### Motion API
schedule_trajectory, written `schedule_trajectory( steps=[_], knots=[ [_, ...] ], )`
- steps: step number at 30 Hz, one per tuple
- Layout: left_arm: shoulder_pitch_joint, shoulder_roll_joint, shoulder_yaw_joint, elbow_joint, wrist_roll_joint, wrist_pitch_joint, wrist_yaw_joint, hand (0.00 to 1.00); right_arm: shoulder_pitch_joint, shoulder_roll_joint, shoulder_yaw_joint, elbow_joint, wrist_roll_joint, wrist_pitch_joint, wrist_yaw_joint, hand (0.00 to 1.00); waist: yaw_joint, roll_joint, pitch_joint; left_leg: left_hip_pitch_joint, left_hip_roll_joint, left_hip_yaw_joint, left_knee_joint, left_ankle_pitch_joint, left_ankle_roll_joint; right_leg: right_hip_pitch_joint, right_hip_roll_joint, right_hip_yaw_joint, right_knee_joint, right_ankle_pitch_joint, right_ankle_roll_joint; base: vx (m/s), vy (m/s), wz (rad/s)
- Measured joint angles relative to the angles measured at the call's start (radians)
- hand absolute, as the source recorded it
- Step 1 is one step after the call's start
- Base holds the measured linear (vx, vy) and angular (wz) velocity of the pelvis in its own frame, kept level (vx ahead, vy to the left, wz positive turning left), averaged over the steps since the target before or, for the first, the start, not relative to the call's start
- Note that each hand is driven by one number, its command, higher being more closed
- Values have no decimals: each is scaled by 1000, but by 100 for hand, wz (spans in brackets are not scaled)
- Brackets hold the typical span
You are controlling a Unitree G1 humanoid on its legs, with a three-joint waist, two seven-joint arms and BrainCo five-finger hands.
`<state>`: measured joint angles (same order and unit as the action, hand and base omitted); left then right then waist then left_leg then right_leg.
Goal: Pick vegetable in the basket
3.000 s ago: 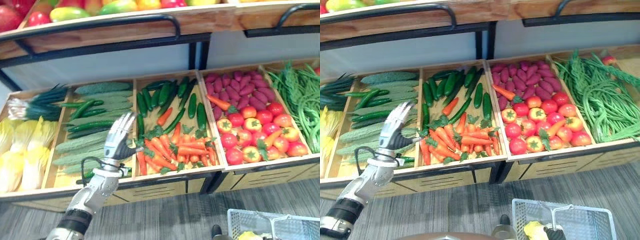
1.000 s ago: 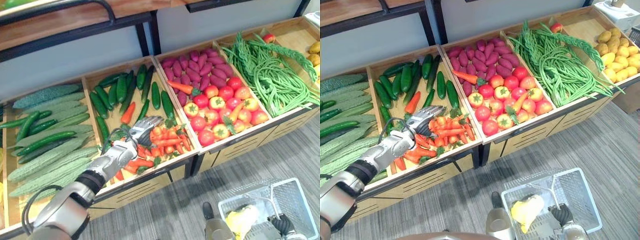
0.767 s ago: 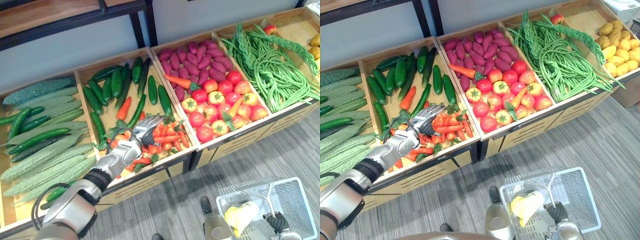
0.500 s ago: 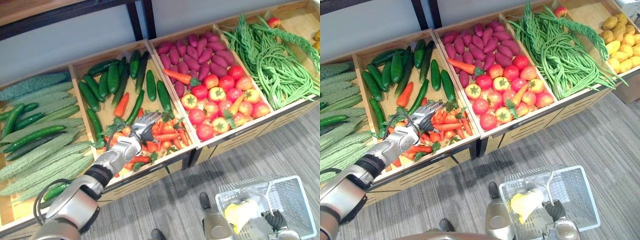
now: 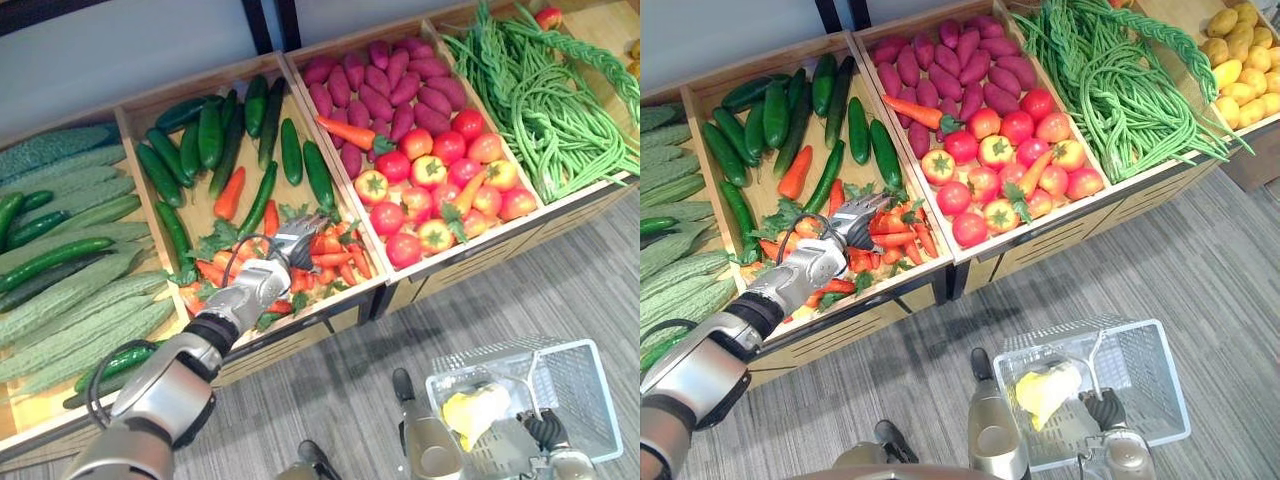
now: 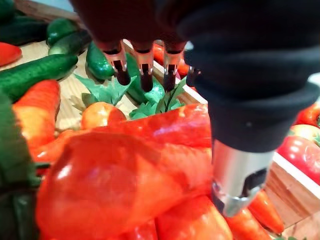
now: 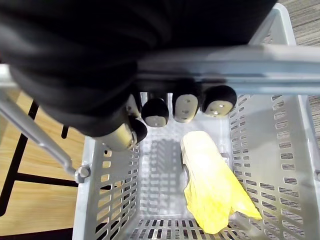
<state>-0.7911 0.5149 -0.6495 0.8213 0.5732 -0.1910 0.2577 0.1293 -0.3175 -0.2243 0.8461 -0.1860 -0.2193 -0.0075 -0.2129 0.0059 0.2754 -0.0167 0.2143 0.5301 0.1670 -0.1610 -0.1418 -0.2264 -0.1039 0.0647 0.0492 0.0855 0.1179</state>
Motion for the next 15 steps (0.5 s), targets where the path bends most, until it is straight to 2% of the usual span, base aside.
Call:
schedule_trajectory(
  steps=[5,8,11,12,15],
  knots=[
    [-31,-4,10,11,0,8,-7,0,-4,22,7,-20,8,0,-9,100,1,-19,26,-20,8,1,27,-8,3,-17,1,2,6,5,0,0,0,0],
    [-43,-11,37,52,0,28,-19,0,-9,22,15,-23,12,0,-15,100,1,-20,33,-37,13,2,41,-12,5,-31,2,2,8,8,-1,0,0,0],
    [-50,-12,53,69,0,28,-22,0,-9,22,29,-29,13,0,-29,100,2,-20,34,-48,18,4,53,-14,5,-35,4,2,8,10,-2,0,0,0],
    [-52,-19,70,90,0,29,-22,100,-9,22,40,-39,17,1,-31,100,4,-21,36,-51,24,5,64,-21,3,-35,7,2,8,12,-4,-17,-23,-6],
    [-84,-35,72,122,1,37,-19,100,-9,23,47,-55,28,0,-32,100,24,-23,53,-58,39,9,92,-37,4,-37,15,10,10,16,-4,-53,-31,-11]
  ],
)
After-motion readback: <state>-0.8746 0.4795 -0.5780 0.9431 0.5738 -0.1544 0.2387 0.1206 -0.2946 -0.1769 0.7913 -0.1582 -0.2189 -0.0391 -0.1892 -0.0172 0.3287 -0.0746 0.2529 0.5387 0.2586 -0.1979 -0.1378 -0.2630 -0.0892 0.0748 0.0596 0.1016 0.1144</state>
